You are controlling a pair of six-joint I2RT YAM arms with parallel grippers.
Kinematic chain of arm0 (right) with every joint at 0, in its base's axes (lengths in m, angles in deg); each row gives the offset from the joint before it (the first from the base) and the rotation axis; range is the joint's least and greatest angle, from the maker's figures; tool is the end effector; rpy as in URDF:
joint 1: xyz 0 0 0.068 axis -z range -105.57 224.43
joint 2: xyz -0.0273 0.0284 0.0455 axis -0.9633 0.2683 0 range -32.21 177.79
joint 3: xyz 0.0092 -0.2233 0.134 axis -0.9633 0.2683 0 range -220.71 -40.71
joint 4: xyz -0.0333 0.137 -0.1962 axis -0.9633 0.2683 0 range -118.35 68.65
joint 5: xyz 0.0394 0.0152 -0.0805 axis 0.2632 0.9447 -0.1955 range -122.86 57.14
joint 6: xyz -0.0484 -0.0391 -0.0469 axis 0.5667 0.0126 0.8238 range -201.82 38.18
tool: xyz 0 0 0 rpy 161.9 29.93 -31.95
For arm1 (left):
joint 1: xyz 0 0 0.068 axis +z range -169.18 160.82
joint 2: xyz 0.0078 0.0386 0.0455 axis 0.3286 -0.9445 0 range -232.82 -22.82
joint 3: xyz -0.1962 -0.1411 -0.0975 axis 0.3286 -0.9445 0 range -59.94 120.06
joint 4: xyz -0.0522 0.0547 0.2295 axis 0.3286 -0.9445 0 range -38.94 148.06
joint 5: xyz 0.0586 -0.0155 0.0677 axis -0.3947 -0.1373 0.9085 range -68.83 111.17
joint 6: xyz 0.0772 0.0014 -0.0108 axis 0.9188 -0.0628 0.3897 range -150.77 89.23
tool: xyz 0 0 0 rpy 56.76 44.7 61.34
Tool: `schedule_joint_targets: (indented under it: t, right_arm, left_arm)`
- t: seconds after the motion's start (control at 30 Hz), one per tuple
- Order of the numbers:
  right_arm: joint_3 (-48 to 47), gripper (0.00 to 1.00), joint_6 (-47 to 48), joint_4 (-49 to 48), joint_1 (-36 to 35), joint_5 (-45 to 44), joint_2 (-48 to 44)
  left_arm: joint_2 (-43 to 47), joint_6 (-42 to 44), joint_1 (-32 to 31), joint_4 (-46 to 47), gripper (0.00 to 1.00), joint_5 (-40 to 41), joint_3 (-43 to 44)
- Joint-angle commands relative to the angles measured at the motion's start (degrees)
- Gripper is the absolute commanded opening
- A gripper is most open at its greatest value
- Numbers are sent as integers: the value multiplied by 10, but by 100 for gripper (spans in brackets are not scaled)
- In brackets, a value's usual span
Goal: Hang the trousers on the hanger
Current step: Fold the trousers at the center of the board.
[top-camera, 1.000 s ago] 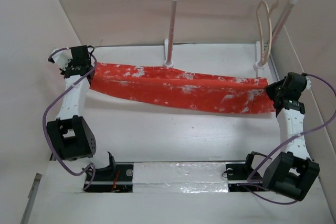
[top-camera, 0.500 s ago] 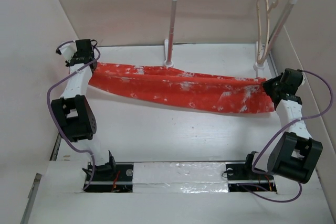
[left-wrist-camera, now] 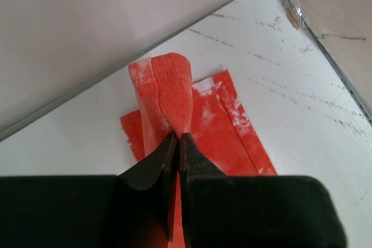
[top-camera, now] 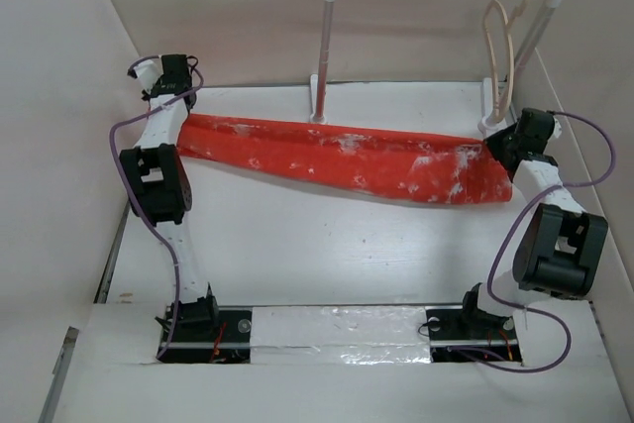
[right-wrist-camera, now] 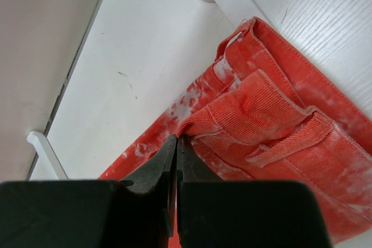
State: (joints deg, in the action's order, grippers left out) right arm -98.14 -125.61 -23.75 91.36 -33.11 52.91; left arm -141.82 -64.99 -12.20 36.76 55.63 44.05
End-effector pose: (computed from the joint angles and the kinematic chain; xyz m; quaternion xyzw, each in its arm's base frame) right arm 0.3285 -0.1001 0.2380 0.4435 0.7552 0.1102 0.4699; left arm 0.4693 0.0955 0.2571 -0.4250 0.7507 0.1552 0.4814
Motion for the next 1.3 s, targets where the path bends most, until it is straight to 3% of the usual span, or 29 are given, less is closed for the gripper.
schedule_joint_targets:
  t: [0.0, 0.17, 0.3, 0.33, 0.37, 0.43, 0.57, 0.6, 0.7, 0.9, 1.03, 1.27]
  right_arm:
    - [-45, 4, 10, -83, 12, -80, 25]
    - [-84, 5, 15, -83, -8, -108, 81]
    - [-102, 7, 19, -86, -13, -123, 101]
    - [-102, 9, 19, -88, -13, -124, 104]
    - [-102, 11, 17, -88, -13, -128, 106]
    - [-99, 25, 16, -96, -13, -128, 109]
    - [-87, 66, 10, -101, -13, -101, 102]
    - [-82, 72, 9, -102, -13, -97, 98]
    - [-62, 87, 5, -103, -23, -77, 77]
    - [27, 89, -10, -129, -47, -38, 4]
    - [93, 89, -12, -148, -53, -15, -29]
    - [189, 89, -2, -174, -53, 25, -78]
  left_arm:
    - [-45, 35, 11, 4, 0, 49, 94]
    - [-135, 46, 6, -7, 6, 55, 191]
    - [-151, 57, -5, 53, 10, 31, 207]
    - [-154, 57, -5, 61, 12, 24, 206]
    - [-156, 55, -10, 65, 22, 19, 206]
    - [-156, 57, -10, 75, 40, 2, 204]
    - [-131, 74, -10, 81, 76, 2, 181]
    - [-123, 75, -10, 79, 80, 4, 175]
    - [-72, 68, -10, 84, 80, 2, 101]
    - [82, -1, -10, 131, 74, -77, -149]
    - [152, -48, 17, 136, 74, -139, -255]
    - [154, -62, 25, 116, 77, -167, -307]
